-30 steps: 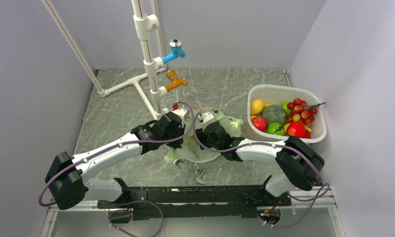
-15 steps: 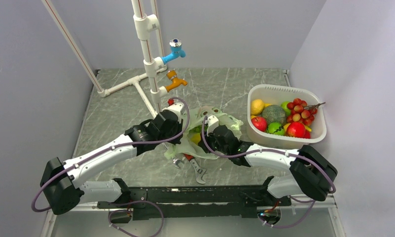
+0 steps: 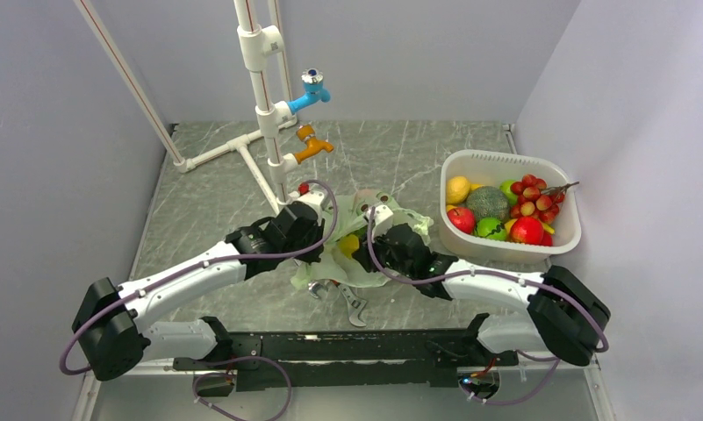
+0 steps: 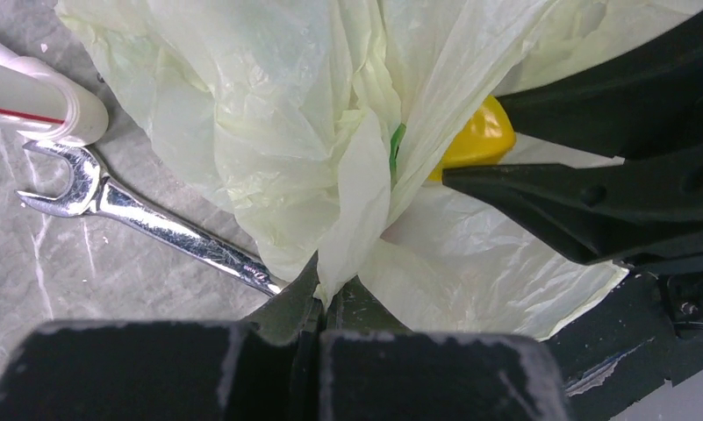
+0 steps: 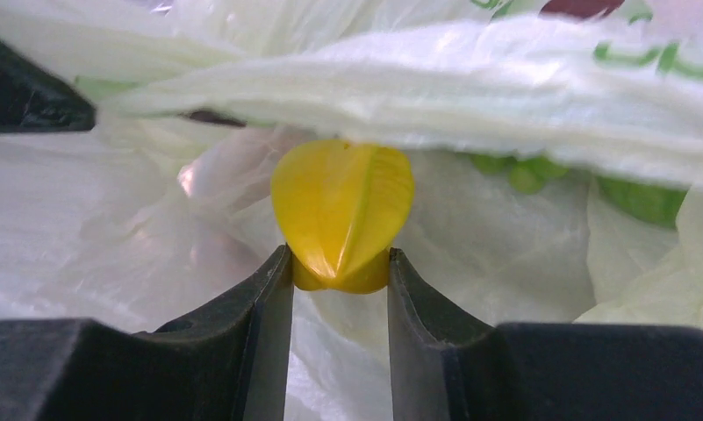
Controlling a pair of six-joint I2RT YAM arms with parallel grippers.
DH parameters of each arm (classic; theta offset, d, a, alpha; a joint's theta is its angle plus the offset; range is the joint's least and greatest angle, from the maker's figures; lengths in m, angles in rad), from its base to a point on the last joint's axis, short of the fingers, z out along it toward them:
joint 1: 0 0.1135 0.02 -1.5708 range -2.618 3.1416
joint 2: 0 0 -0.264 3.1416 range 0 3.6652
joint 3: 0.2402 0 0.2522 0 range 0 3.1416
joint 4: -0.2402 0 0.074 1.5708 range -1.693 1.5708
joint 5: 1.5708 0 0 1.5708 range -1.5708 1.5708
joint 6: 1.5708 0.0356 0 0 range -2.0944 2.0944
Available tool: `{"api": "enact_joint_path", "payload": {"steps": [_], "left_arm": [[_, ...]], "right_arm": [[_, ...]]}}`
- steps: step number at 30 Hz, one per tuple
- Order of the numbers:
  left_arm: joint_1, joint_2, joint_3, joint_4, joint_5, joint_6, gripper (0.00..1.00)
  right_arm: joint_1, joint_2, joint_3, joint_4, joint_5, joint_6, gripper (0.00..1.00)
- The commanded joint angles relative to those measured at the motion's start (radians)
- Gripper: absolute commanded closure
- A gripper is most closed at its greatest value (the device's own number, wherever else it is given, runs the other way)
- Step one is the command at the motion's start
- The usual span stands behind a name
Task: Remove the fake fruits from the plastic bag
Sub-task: Take out the fake fruit from the plastic bag.
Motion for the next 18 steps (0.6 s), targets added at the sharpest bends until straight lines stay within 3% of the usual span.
{"api": "enact_joint_path", "payload": {"steps": [1,11,18], "left_arm": [[0.001,0.007,0.064,0.013,0.016,0.017,1.0],[0.001,0.069,0.082,0.038,0.027,-0.008,1.0],[0.003,0.055,0.049,0.025,-0.001,-0.024,1.0]], "right_arm": [[0.01,-0.09,-0.059,0.075,-0.077,0.025,1.0],[0.014,-0.296,-0.087,-0.01,-0.086,0.024,1.0],[0.016,-0.326,-0.023,-0.07,-0.124,-0.003,1.0]]}}
